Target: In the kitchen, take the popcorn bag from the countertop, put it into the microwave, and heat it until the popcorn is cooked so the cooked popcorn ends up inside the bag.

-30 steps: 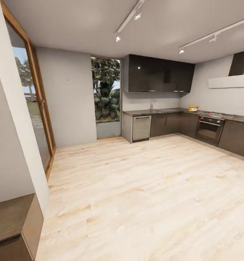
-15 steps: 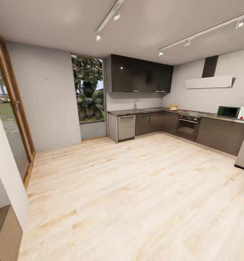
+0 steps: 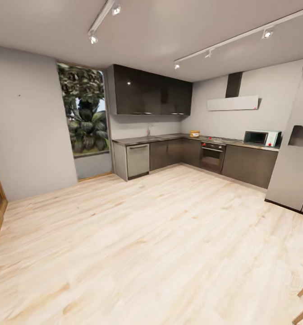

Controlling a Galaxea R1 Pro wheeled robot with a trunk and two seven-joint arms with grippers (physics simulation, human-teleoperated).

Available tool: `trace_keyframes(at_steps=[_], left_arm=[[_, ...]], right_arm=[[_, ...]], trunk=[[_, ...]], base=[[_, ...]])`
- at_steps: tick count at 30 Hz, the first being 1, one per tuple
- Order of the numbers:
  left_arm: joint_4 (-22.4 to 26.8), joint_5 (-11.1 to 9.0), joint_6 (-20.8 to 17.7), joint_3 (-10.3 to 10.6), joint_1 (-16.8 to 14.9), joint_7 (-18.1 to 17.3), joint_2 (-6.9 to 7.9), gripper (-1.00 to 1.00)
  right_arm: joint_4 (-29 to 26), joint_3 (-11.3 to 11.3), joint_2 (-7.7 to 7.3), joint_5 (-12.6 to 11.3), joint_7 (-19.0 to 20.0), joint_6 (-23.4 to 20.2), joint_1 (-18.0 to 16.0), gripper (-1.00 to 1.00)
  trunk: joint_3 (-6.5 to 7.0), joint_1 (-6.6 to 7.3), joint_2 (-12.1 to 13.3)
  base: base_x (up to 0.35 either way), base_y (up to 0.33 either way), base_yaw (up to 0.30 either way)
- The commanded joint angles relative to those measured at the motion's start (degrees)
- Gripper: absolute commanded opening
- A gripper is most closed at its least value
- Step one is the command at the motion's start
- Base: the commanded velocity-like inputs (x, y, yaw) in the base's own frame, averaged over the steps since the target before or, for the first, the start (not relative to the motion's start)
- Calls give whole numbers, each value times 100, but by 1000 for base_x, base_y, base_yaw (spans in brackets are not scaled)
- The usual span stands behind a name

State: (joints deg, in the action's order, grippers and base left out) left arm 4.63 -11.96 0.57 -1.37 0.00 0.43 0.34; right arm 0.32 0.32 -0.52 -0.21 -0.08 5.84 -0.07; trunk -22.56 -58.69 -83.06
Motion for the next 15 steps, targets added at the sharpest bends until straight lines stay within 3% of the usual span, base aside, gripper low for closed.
trace_keyframes(at_steps=[1,15], left_arm=[[3,-25,5,-7,0,4,0,100],[3,-25,-4,-4,1,1,1,100]], right_arm=[[4,3,0,7,5,23,-2,100],[4,12,-9,47,17,23,-2,100]], trunk=[[-4,-4,-2],[-4,-4,-2]], base=[[322,0,-53],[322,0,-4]])
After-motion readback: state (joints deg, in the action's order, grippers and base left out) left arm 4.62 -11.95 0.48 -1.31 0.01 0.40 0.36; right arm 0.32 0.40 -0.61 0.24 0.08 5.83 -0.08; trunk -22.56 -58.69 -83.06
